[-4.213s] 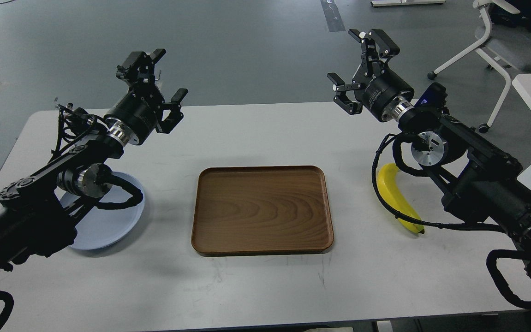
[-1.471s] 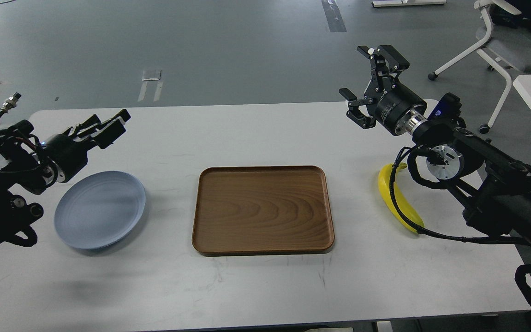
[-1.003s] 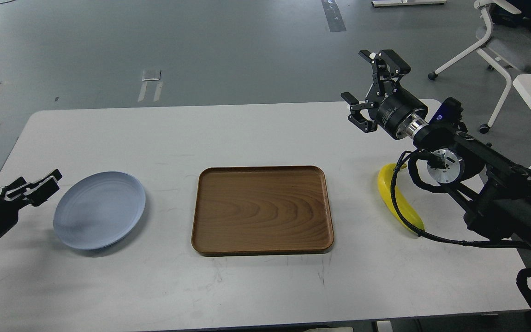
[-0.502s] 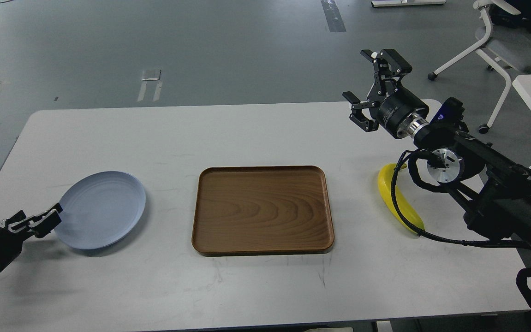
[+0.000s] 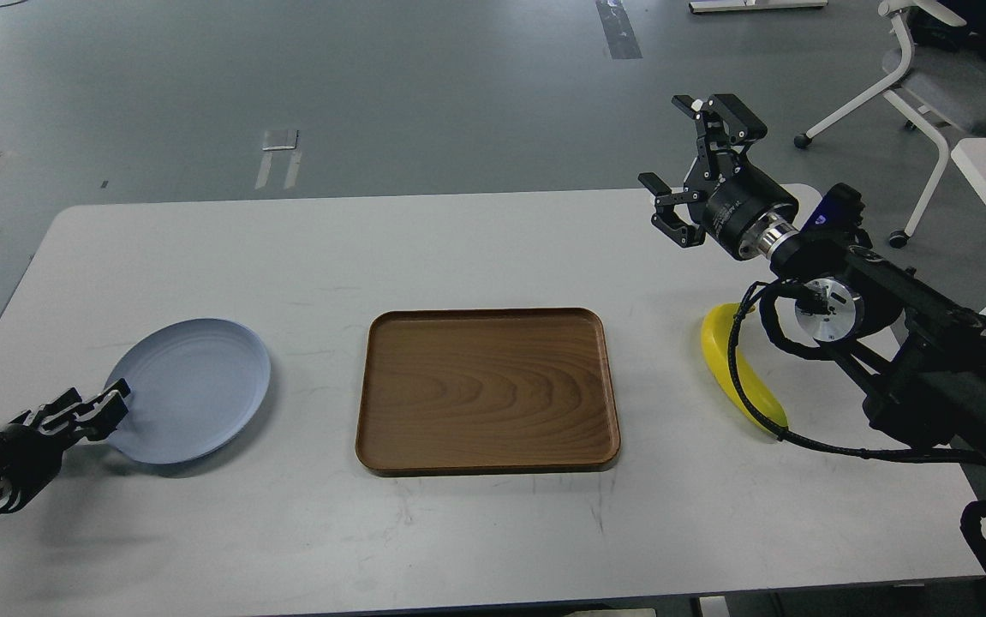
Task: Place banana on plate with both arms
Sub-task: 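Lower the left gripper to the blue plate's rim and grasp it, then slide the blue plate with the left gripper onto the wooden tray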
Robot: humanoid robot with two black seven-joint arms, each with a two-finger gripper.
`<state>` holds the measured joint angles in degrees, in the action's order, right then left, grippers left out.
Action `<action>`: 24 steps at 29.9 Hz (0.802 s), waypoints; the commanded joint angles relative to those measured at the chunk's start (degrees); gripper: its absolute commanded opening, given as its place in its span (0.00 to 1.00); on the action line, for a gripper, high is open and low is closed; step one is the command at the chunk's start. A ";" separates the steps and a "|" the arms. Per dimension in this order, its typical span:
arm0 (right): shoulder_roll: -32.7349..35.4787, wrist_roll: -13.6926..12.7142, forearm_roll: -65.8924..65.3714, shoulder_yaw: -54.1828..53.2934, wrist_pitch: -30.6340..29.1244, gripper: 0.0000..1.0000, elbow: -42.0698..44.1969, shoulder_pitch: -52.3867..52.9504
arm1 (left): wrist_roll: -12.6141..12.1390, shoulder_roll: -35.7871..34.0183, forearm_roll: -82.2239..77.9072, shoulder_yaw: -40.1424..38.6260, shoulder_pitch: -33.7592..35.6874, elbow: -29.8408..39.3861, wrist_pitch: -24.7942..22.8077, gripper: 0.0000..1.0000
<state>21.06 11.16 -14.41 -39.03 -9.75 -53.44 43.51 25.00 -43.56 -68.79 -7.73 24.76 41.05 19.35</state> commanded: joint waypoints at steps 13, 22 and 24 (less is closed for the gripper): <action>0.12 0.00 0.00 0.00 0.00 1.00 0.00 0.00 | 3.00 0.05 0.23 0.18 0.47 -0.10 0.43 0.00; 1.26 0.09 0.00 -0.17 0.08 1.00 -0.61 0.00 | 3.00 -0.65 -0.12 0.09 5.21 7.80 0.08 0.00; 1.26 0.09 0.00 -0.26 0.35 1.00 -0.79 0.00 | 3.00 -0.39 -0.99 0.09 6.88 11.58 0.34 0.00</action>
<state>22.15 11.23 -14.41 -39.20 -9.72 -53.88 43.50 28.00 -44.03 -68.87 -7.72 29.59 47.73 19.42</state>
